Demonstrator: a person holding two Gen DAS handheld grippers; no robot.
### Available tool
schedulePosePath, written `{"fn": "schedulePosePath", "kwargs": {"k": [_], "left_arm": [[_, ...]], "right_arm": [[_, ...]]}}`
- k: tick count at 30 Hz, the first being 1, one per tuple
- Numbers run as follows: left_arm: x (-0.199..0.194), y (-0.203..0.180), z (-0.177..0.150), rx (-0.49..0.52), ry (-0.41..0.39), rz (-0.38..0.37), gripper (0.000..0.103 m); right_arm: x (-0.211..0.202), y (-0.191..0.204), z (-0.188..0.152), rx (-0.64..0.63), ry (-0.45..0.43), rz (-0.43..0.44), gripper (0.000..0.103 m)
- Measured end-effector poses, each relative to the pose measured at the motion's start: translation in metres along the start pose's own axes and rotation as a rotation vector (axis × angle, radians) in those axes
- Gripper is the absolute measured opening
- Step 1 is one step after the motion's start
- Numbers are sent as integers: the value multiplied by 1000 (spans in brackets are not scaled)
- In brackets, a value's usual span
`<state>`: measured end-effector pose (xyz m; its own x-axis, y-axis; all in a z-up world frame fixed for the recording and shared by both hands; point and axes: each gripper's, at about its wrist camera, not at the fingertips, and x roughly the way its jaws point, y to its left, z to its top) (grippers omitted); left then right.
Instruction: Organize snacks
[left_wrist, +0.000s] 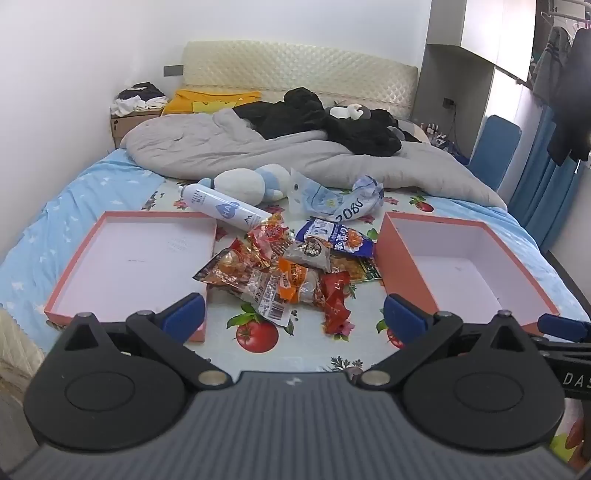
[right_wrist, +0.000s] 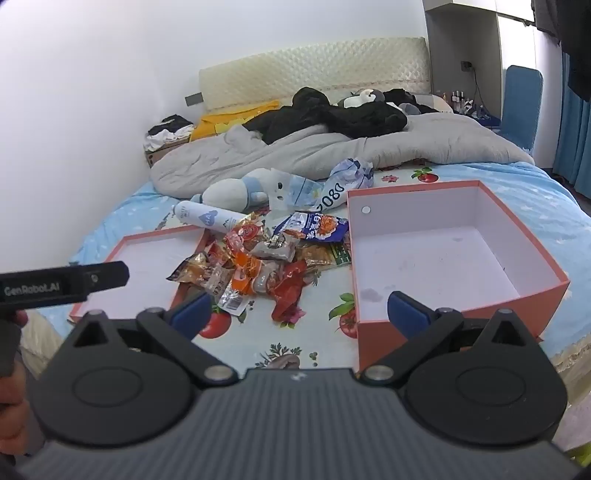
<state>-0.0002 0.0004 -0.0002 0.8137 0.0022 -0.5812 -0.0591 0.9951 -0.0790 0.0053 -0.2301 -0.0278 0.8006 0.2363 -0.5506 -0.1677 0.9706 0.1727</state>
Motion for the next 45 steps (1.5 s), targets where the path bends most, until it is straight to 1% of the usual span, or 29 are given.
{"fn": "schedulePosePath", "kwargs": {"k": [2,3,7,11,13,14,21,27,33,40,42,45], "left_arm": [[0,0,0,-2,0,1,103],[0,0,0,-2,0,1,103],[0,4,-1,-8,8,0,103],[5,7,-1,-13,13,-3,103],[6,8,0,-13,14,-4,103],[3,2,-1,-11,13,3,103],[12,1,0,-9,21,15,103],[24,-9,6,-20,41,12,103],[22,-17,7,-9,50,15,103],[24,-14,2,-8,44,14,103],[26,-11,1,-17,39,1,103],[30,-5,-3,-33,55,-12,103]], "right_arm": [[1,4,0,-4,-4,-3,103],[2,2,1,15,7,4,103],[2,-1,-1,19,16,7,103],[-11,-10,-3,21,17,12,103],[-1,-4,-1,21,24,5,103],[-1,-3,-2,19,25,5,103],[8,1,-2,34,35,-1,103],[15,-10,-1,57,50,-20,103],[15,-20,1,76,50,10,103],[13,-23,-1,89,39,5,103],[14,-23,-3,96,42,-13,103],[16,-21,-4,106,52,-7,103]]}}
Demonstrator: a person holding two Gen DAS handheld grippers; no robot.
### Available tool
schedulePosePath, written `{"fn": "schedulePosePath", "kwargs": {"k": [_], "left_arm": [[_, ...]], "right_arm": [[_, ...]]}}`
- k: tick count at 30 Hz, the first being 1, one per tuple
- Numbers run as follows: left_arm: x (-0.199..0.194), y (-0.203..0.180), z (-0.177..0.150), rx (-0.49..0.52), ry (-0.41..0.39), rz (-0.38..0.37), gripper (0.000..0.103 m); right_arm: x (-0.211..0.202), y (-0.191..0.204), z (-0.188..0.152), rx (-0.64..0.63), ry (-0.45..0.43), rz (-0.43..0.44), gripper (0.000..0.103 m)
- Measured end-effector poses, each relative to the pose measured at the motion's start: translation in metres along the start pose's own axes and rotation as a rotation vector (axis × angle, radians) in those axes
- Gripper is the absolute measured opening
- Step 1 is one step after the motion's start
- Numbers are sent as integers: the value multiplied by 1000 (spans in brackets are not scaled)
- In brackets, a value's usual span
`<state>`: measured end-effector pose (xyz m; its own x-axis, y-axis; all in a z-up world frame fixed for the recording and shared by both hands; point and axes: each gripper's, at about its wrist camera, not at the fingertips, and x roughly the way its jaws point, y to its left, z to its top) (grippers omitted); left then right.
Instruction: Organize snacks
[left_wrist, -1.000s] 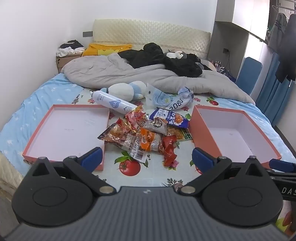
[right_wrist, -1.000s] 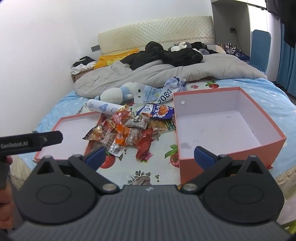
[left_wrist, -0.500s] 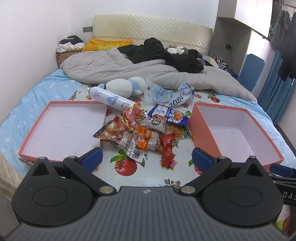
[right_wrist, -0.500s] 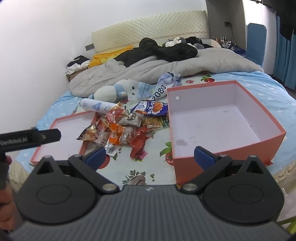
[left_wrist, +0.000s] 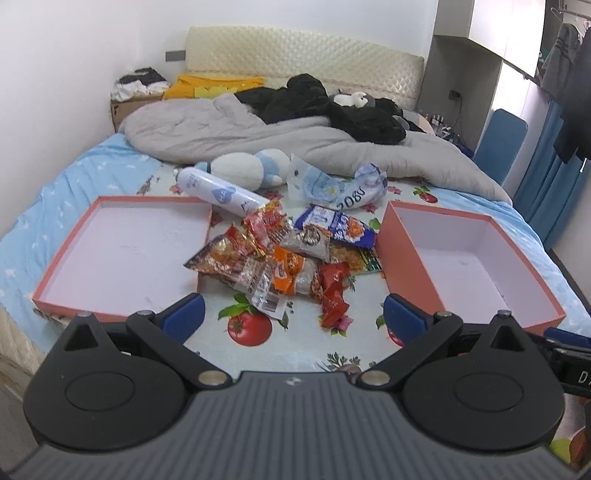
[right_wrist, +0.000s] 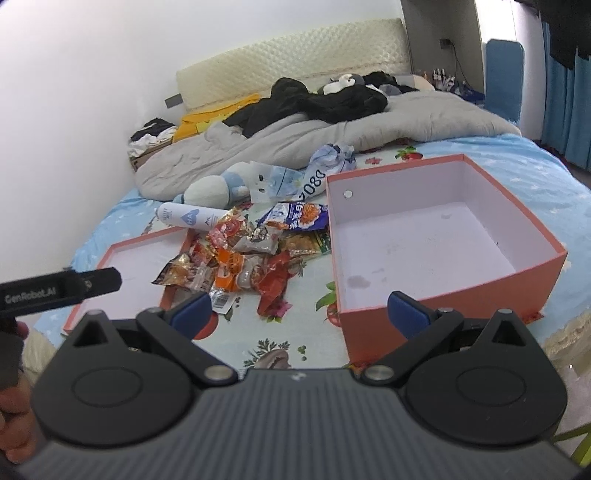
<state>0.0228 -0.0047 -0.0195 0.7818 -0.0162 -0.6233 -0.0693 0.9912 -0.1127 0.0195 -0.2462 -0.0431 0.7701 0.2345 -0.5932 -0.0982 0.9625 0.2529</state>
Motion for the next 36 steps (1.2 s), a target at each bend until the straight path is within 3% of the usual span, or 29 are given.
{"fn": "schedulePosePath", "kwargs": {"k": [11,17,26,36], "left_arm": [[10,21,-8,-34,20,-5,103],[13,26,-6,-51,11,-5,103],[24,24,-17,-31,38,19,103],[31,32,-27,-28,34,16,103]], "right_arm": [[11,20,-9,-31,17,-1,103],[6,30,-8,-54,-32,-6,103],[16,17,-19,-33,-2,4,100],[18,25,-31,-50,-40,26,100]]}}
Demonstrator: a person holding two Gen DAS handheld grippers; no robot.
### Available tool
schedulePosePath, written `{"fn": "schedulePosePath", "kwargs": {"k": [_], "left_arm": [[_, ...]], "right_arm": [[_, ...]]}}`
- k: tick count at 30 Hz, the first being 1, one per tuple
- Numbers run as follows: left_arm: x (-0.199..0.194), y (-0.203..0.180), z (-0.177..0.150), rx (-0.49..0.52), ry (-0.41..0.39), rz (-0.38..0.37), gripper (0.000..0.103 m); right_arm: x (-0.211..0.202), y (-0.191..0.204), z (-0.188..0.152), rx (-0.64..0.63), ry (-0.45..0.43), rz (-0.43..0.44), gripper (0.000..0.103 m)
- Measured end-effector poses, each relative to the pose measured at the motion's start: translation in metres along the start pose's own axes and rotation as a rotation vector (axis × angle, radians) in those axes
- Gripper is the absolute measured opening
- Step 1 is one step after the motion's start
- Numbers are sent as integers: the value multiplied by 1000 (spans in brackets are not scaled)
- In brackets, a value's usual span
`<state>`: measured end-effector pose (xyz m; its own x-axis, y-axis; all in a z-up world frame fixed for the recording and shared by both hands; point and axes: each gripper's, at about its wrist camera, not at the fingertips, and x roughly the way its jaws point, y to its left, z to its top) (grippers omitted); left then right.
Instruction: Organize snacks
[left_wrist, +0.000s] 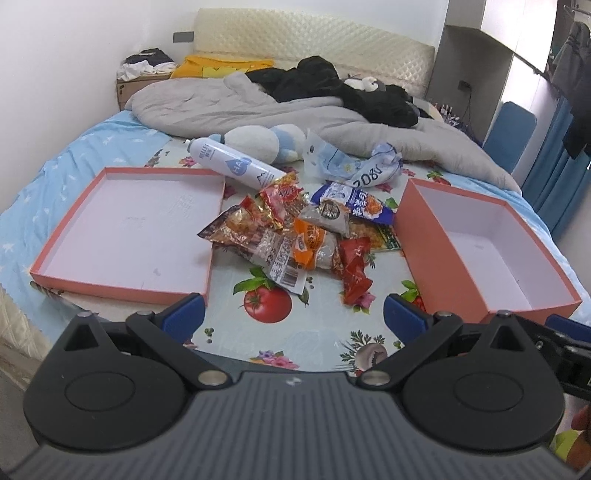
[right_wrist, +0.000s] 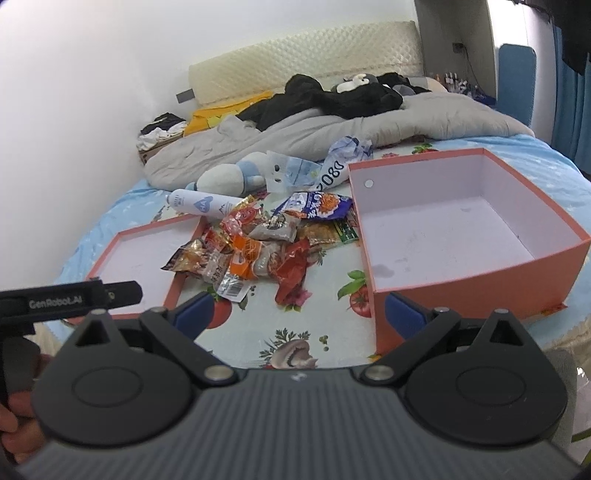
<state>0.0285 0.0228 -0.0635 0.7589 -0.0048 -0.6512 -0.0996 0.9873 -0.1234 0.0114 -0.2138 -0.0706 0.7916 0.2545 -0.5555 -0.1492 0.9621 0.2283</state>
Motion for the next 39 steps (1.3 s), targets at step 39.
{"fn": "schedulePosePath", "kwargs": {"k": [39], "left_arm": [[147,45,6,-79,103,44,103]], "right_arm": [[103,14,0,-126,100,99,91]]}}
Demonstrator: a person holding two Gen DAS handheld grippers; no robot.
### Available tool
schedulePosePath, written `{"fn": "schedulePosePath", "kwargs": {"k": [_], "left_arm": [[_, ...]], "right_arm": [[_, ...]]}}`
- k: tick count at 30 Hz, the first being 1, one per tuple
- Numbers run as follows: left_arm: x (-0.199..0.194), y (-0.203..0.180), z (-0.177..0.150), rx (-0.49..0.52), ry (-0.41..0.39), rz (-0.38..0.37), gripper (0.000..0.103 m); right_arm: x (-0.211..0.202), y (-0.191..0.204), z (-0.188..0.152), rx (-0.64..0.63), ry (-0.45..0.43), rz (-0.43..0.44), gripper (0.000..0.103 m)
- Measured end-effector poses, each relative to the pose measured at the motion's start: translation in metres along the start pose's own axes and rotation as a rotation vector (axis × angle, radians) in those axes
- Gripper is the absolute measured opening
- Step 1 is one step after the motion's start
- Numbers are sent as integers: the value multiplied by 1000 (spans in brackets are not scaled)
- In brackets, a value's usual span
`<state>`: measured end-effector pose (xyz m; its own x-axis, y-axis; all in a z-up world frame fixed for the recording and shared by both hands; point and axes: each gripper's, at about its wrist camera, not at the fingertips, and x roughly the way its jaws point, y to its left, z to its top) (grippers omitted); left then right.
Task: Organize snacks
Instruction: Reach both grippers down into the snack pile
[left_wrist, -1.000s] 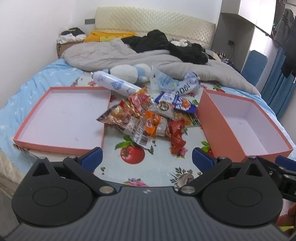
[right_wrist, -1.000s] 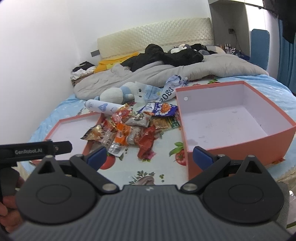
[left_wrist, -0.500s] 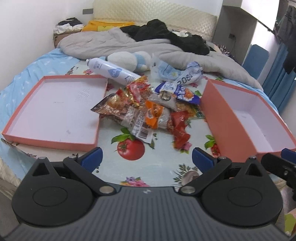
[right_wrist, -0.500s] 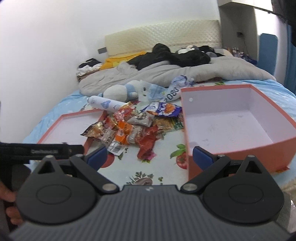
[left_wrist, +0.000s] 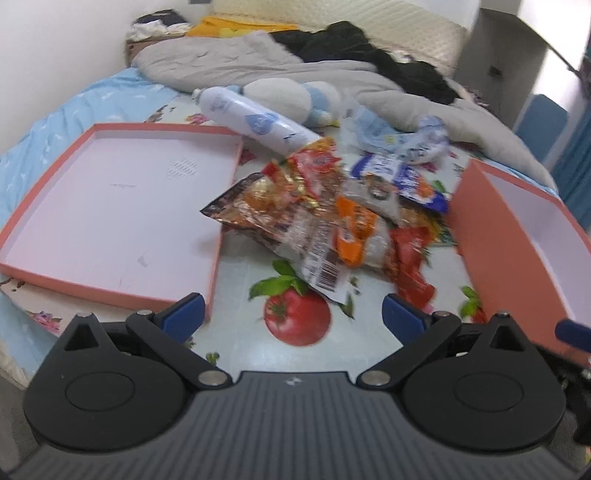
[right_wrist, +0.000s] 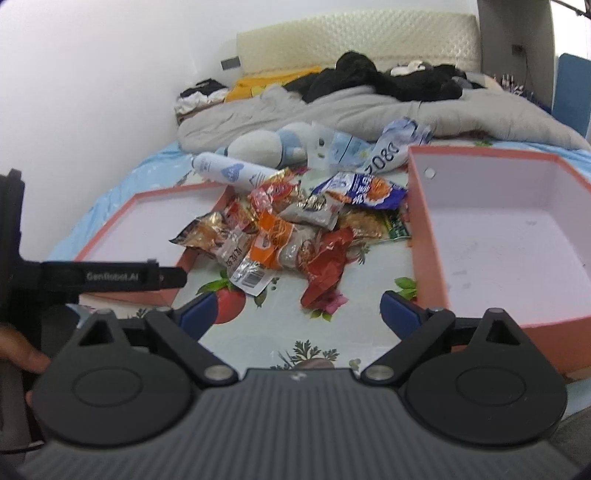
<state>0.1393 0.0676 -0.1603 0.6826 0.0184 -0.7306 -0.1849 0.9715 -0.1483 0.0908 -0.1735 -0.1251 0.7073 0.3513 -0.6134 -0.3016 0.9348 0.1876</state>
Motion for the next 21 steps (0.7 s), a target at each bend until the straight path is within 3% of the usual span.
{"fn": "schedulePosePath", "kwargs": {"k": [3,5,13,21], "left_arm": [[23,2,5,-33,9,18,102],[38,3,8,-46,22,4,102],[97,-2,17,-38,74,-19,92],[138,-10,19,-19,116,4,81]], "right_arm": [[23,-1,2,-9,44,-10,77],[41,-4,4,-5,79,-14,73],[102,-11,13,-12,138,-24,65],[150,-12,17,-21,171,-17,58]]}}
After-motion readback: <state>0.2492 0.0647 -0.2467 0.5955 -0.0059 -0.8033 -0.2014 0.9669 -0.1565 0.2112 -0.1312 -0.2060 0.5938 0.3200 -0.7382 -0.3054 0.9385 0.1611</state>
